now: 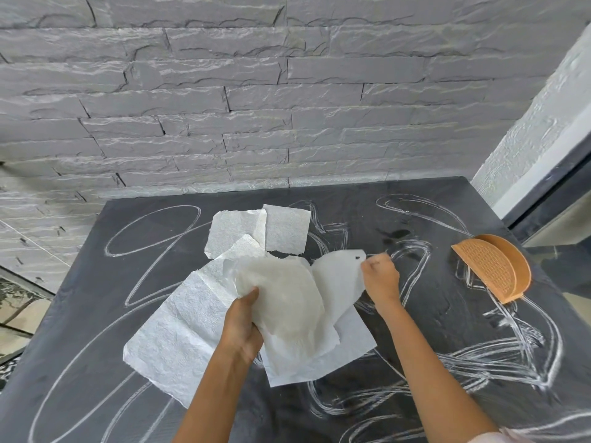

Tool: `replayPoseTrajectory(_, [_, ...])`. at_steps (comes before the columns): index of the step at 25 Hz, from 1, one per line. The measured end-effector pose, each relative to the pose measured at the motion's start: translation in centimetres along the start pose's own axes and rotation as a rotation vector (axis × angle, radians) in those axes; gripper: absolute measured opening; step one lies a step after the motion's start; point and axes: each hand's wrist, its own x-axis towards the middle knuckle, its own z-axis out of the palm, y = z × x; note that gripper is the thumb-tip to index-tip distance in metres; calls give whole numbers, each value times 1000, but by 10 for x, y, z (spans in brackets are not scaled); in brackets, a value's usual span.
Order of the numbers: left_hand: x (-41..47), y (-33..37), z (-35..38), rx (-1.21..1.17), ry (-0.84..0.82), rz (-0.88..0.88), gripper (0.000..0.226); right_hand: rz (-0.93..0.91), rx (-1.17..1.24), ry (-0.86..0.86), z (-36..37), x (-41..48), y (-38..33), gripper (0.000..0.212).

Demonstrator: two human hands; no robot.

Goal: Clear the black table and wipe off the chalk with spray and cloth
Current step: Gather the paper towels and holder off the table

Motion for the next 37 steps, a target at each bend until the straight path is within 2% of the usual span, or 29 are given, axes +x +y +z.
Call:
replayPoseTrajectory(2, [-1,-1,2,-1,-11,-6,23,-233,-50,-29,-11,-13,-22,6])
replayPoseTrajectory(6, [-2,-3,4,36,-40,18,20,-726,-371,-76,-16,-59,-66,4])
replayPoseTrajectory(10, [-7,-1,7,12,-123,5,34,-1073,-544,-97,9,-112,-83,24])
replayPoseTrajectory(11, [-9,1,8,-14,-152,-5,41,-1089,-558,-148,19,-123,-83,26])
replayPoseTrajectory(13, [-11,4,7,-18,-178,-12,51,-996,-508,-278,36,-139,-78,26])
replayPoseTrajectory(16, [-10,8,-2,93,-108,21,36,-784,-264,-362,44,-143,-64,24])
replayPoseTrajectory(19, [-11,12,-12,65,-43,38,24,-495,-79,-219,41,-121,-35,16])
replayPoseTrajectory(21, [-13,15,-19,30,-28,29,21,-238,-184,-100,31,-97,-6,21])
replayPoseTrajectory(23, [-14,15,-25,29,-21,26,21,-78,-387,-76,24,-81,19,31])
replayPoseTrajectory(25, [-13,13,-30,25,-15,21,21,-25,-506,-119,24,-72,34,36])
replayPoseTrajectory(26, [-13,12,-31,25,-18,19,21,-2,-490,-135,27,-69,36,33])
replayPoseTrajectory(29, [-13,11,-29,34,-27,12,22,143,-273,-145,30,-58,31,10])
replayPoseTrajectory(31, [-13,11,-30,35,-28,10,22,264,-102,-103,27,-51,32,25])
replayPoseTrajectory(33, [-13,12,-31,37,-25,10,21,360,102,-31,19,-47,28,16])
replayPoseTrajectory(35, [-13,12,-32,39,-20,9,21,344,244,27,7,-43,20,5])
replayPoseTrajectory(37, [-12,11,-31,33,-22,3,22,249,284,89,-10,-38,6,4])
